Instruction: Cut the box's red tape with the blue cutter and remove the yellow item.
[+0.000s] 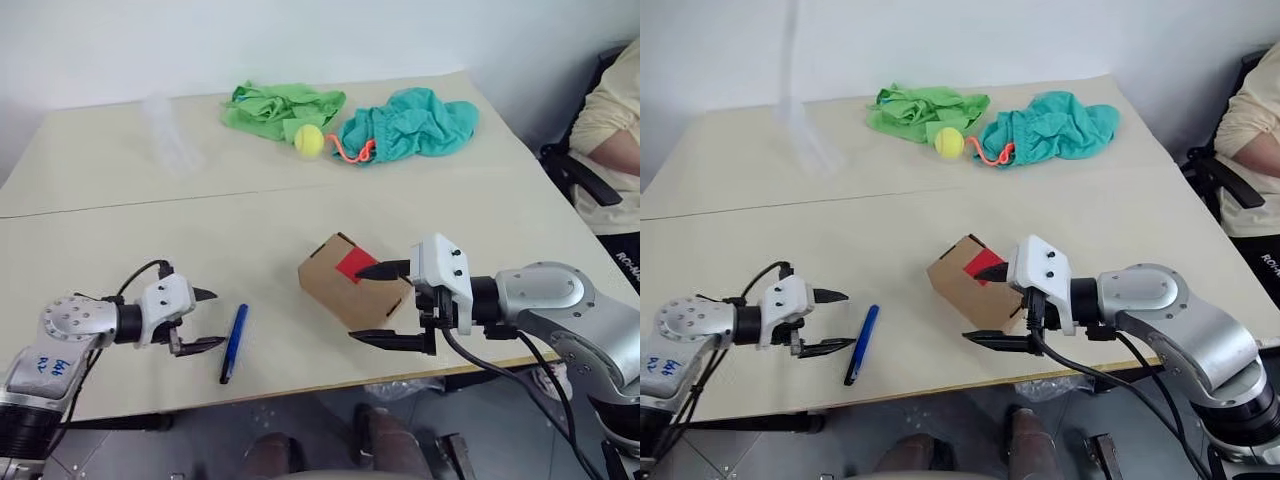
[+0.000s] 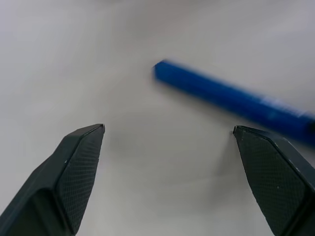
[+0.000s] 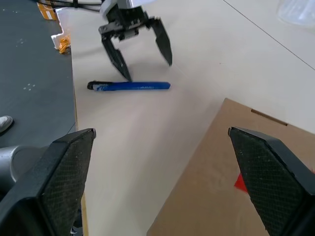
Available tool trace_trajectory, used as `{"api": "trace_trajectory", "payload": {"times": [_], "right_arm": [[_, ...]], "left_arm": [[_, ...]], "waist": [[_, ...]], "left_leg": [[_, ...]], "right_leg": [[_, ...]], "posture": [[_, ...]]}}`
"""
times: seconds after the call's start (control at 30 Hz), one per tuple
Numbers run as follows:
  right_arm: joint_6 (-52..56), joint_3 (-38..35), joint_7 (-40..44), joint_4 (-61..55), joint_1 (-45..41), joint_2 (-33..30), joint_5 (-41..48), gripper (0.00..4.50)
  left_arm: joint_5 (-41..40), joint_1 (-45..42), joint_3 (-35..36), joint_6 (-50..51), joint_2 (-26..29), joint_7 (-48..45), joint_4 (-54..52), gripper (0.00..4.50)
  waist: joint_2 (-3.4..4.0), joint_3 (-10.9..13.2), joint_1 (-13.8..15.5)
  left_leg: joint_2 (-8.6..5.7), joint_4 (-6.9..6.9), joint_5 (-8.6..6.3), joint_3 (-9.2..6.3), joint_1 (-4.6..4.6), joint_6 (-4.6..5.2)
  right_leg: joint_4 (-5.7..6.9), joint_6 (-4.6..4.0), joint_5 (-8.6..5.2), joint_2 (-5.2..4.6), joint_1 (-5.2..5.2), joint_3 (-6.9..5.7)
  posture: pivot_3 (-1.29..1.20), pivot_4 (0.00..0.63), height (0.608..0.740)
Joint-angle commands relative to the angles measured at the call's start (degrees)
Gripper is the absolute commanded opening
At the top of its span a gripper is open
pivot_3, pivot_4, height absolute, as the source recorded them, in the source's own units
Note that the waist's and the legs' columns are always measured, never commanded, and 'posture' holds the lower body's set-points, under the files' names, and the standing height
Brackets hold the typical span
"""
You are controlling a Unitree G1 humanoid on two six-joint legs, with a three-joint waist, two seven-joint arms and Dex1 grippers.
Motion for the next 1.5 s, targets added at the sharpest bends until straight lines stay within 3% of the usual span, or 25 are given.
{"api": "trace_trajectory", "payload": {"times": [0.03, 0.4, 0.67, 0.97, 1.07, 1.37, 1.5], "right_arm": [[-0.79, -1.62, -0.53, -1.80, -0.26, 0.06, 0.43, 4.50], [-0.27, -2.21, -2.15, -3.88, 1.36, -0.15, 1.21, 4.50], [0.40, -2.37, -2.95, -4.36, 1.41, -0.20, 1.90, 4.50], [0.25, -2.48, -2.85, -4.02, 1.84, -0.41, 1.98, 4.50], [-0.29, -1.84, -2.26, -3.05, 1.20, -0.27, 1.37, 4.50], [-0.80, -1.40, -1.20, -1.94, 0.42, -0.20, 0.62, 4.50], [-0.84, -1.51, -1.01, -1.78, 0.37, -0.27, 0.35, 4.50]], "left_arm": [[-3.88, -2.22, 1.15, 4.83, -1.08, -0.25, -2.83, 4.47], [-3.76, -8.29, -1.22, 7.38, -5.85, 0.08, -2.81, 4.47], [-2.32, -5.51, -3.98, 10.85, -4.81, -0.77, -6.81, 4.47], [1.21, 1.61, -6.35, 19.29, 1.02, 2.84, -15.40, 4.47], [1.69, 1.43, -6.50, 21.14, 0.11, 5.66, -15.36, 3.93], [4.99, 1.56, -9.39, 17.66, 0.31, 7.91, -14.82, 1.38], [5.60, 1.08, -8.76, 18.57, -1.38, 11.73, -13.90, 0.46]], "waist": [[-0.14, 0.00, 0.42], [-0.43, 0.11, 0.69], [-0.43, 0.11, 0.63], [-0.44, 0.10, 0.59], [-0.44, 0.09, 0.61], [-0.41, 0.06, 0.65], [-0.30, -0.06, 0.68]], "left_leg": [[0.00, 0.04, 0.00, 0.00, -0.03, 0.00], [0.16, 0.22, -0.18, 0.05, -0.19, 0.07], [0.21, 0.25, -0.20, 0.07, -0.15, 0.02], [0.23, 0.28, -0.23, 0.07, -0.09, 0.02], [0.23, 0.29, -0.23, 0.08, -0.02, 0.01], [0.23, 0.30, -0.22, 0.13, 0.06, 0.00], [0.23, 0.31, -0.22, 0.13, 0.10, 0.00]], "right_leg": [[-0.02, 0.00, 0.00, 0.13, 0.00, -0.05], [-0.24, 0.00, 0.00, 0.58, 0.01, -0.15], [-0.21, 0.00, -0.01, 0.62, 0.01, -0.13], [-0.19, -0.03, -0.02, 0.60, 0.03, -0.06], [-0.17, -0.04, -0.03, 0.60, 0.06, -0.03], [-0.13, -0.08, -0.05, 0.59, 0.08, 0.02], [-0.16, -0.09, -0.06, 0.57, 0.10, 0.04]], "posture": [[0.00, 0.150, 0.740], [0.00, 0.150, 0.740], [0.00, 0.150, 0.740], [0.00, 0.150, 0.740], [0.00, 0.150, 0.740], [0.00, 0.150, 0.740], [0.00, 0.150, 0.740]]}}
